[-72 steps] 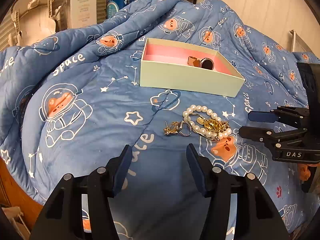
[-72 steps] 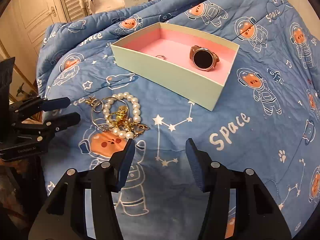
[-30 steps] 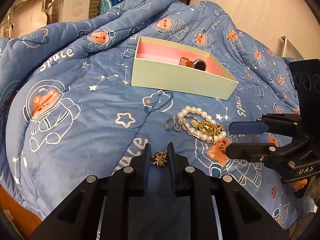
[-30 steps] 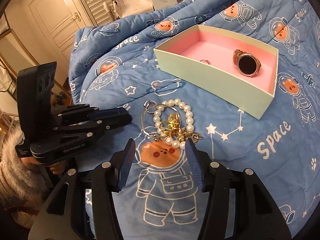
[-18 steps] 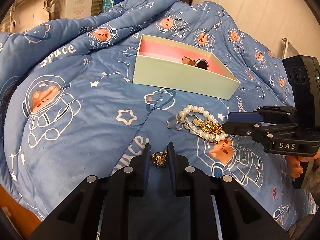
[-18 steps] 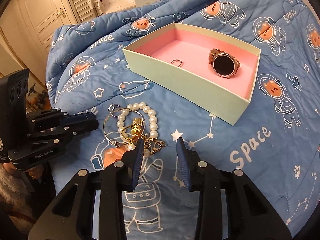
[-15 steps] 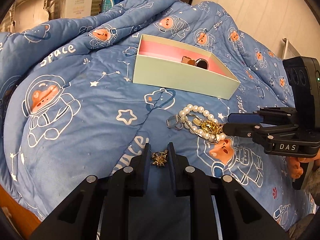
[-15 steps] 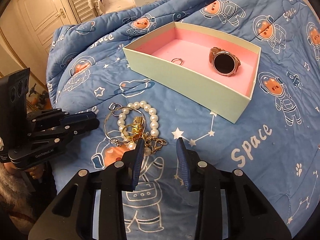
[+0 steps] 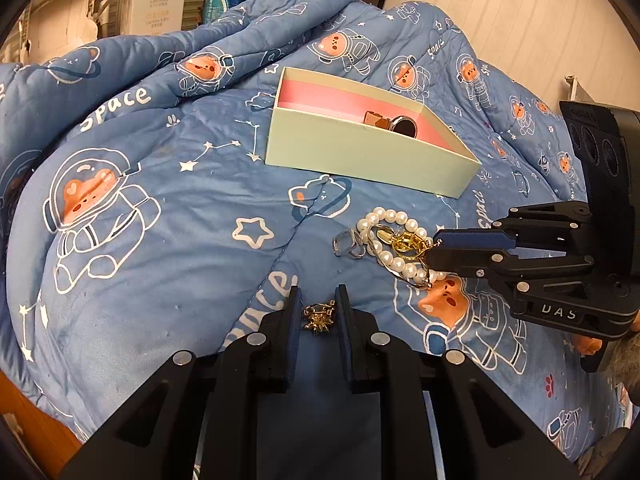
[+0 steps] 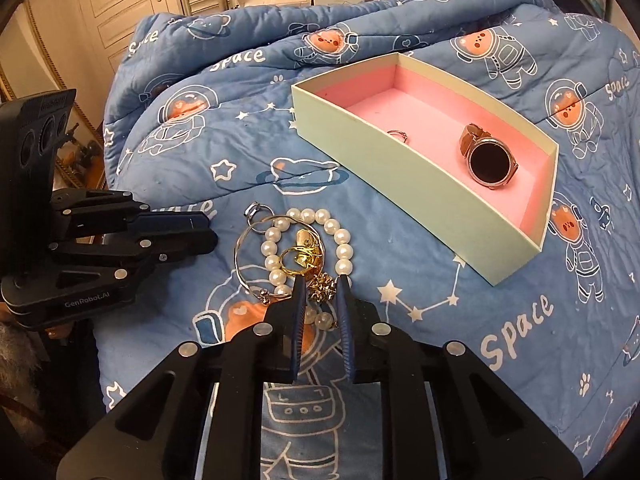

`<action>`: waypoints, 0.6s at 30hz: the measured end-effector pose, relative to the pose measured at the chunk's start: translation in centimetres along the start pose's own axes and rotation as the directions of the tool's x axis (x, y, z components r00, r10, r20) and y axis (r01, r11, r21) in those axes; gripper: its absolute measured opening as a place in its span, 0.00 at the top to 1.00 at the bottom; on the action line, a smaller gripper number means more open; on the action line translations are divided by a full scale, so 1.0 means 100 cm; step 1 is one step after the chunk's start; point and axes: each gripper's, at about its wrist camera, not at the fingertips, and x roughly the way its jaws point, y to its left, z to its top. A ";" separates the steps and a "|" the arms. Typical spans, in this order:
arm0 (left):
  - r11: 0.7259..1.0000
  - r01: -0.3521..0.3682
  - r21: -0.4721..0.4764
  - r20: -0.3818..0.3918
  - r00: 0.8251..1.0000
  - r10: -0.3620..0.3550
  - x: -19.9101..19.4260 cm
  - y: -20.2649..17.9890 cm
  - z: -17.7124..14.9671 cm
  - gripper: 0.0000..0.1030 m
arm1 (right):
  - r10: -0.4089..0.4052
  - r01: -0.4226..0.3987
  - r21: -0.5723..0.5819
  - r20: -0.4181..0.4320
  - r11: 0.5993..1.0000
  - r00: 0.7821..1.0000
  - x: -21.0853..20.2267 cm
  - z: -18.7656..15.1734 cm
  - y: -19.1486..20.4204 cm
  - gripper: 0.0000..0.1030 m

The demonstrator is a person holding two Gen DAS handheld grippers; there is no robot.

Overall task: Organize jewelry
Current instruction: 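Pinch a second gold earring among the pearl bracelet with the right gripper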

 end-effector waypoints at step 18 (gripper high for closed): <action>0.999 0.019 -0.029 0.018 1.000 -0.019 -0.009 0.001 0.000 0.84 | 0.133 -0.144 0.168 0.074 0.975 0.988 -0.020 -0.008 -0.020 0.86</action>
